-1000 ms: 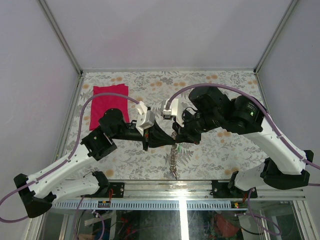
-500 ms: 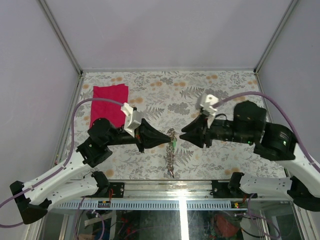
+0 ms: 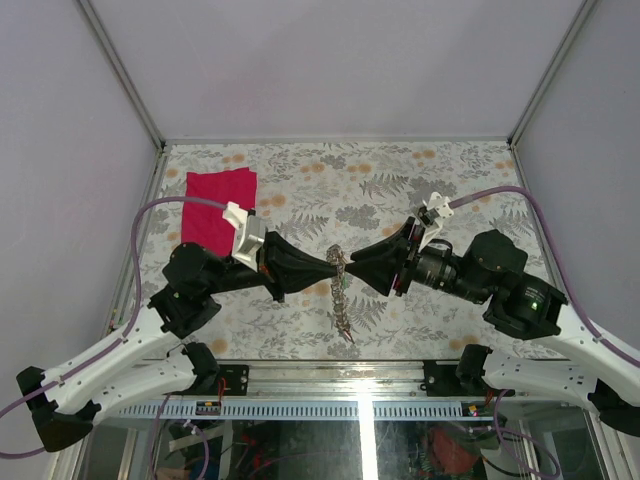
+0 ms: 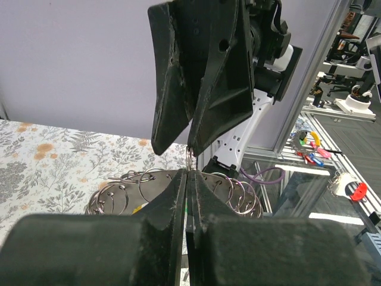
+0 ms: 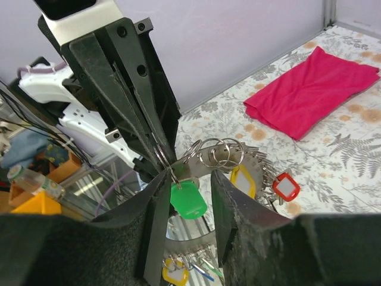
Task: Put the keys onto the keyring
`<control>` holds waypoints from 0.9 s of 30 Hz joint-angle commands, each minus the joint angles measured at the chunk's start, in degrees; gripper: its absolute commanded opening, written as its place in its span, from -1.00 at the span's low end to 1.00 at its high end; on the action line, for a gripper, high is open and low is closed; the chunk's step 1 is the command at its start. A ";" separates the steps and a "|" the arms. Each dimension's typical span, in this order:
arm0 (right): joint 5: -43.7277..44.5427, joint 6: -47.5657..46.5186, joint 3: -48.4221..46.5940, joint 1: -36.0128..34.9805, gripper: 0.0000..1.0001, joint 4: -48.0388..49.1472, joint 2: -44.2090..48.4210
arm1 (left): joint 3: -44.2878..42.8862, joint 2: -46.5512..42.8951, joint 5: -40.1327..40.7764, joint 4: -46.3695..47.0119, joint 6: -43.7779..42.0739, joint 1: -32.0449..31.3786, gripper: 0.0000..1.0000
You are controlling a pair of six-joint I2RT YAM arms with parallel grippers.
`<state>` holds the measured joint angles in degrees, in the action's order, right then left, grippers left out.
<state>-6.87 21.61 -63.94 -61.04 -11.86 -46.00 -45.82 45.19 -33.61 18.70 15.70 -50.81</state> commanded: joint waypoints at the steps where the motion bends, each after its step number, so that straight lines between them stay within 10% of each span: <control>1: 1.22 7.12 1.82 -0.27 -0.24 10.33 1.85 | -0.11 -1.59 2.46 8.57 0.64 -0.26 -1.00; 27: -3.52 9.41 3.21 -0.22 -0.43 9.88 0.85 | -0.50 -1.62 2.86 8.64 0.56 -0.27 -1.00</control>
<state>-8.80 30.55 -60.45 -61.04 -4.43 -44.80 -45.80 44.75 -32.10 19.86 16.05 -50.85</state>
